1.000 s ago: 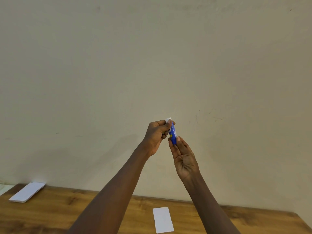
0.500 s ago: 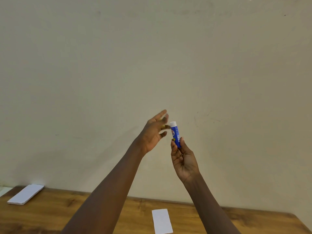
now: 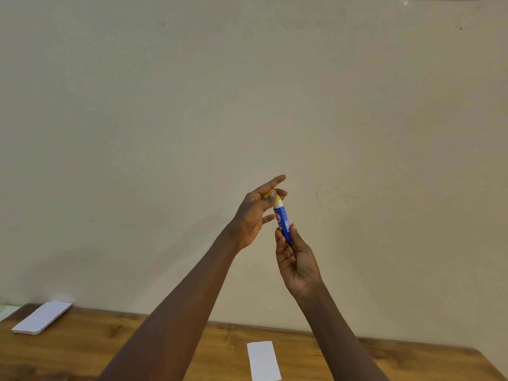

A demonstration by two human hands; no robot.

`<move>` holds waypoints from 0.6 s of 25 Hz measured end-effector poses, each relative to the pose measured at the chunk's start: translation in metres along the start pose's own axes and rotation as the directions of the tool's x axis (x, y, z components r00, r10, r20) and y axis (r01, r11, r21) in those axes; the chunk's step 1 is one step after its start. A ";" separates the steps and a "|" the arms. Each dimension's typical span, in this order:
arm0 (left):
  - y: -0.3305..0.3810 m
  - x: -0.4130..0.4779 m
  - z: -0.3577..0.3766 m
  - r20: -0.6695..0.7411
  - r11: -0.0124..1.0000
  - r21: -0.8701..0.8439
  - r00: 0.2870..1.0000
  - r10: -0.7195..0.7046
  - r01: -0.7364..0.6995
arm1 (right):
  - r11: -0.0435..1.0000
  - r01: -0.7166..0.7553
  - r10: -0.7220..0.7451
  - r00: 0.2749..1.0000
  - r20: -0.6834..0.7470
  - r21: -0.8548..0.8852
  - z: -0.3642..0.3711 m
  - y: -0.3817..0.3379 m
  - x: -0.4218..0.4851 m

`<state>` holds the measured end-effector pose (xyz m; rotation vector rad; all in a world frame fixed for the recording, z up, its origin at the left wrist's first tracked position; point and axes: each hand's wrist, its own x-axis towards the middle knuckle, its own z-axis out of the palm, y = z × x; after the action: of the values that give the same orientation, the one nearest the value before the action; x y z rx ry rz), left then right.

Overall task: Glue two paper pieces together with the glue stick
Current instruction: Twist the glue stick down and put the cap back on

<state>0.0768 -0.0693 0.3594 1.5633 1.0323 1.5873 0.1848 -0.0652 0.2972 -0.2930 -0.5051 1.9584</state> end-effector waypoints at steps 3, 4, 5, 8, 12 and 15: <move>0.001 0.000 0.001 0.038 0.988 0.151 0.999 -0.009 0.003 | 1.000 -0.008 0.008 1.000 -0.004 -0.016 -0.001 0.001 0.000; 0.001 0.000 0.002 0.043 0.984 0.180 0.999 -0.013 0.005 | 1.000 -0.010 0.010 1.000 -0.006 -0.016 -0.001 0.002 0.001; 0.001 0.000 0.002 0.043 0.981 0.192 0.999 -0.015 0.007 | 1.000 -0.011 0.011 1.000 -0.008 -0.010 0.000 0.004 0.001; -0.002 0.000 0.002 0.035 0.981 0.196 0.999 -0.021 0.014 | 1.000 -0.010 0.011 1.000 -0.020 0.015 0.000 0.006 0.002; -0.006 0.001 -0.003 0.039 0.986 0.167 0.999 0.000 -0.006 | 1.000 0.001 -0.002 0.999 -0.044 -0.019 0.003 0.006 0.005; -0.008 0.005 -0.002 0.044 0.988 0.150 0.999 0.029 -0.035 | 0.999 0.015 -0.017 0.998 -0.056 -0.035 0.005 0.005 0.008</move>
<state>0.0737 -0.0610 0.3547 1.7147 1.1323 1.5210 0.1753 -0.0613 0.2989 -0.3635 -0.5033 1.9221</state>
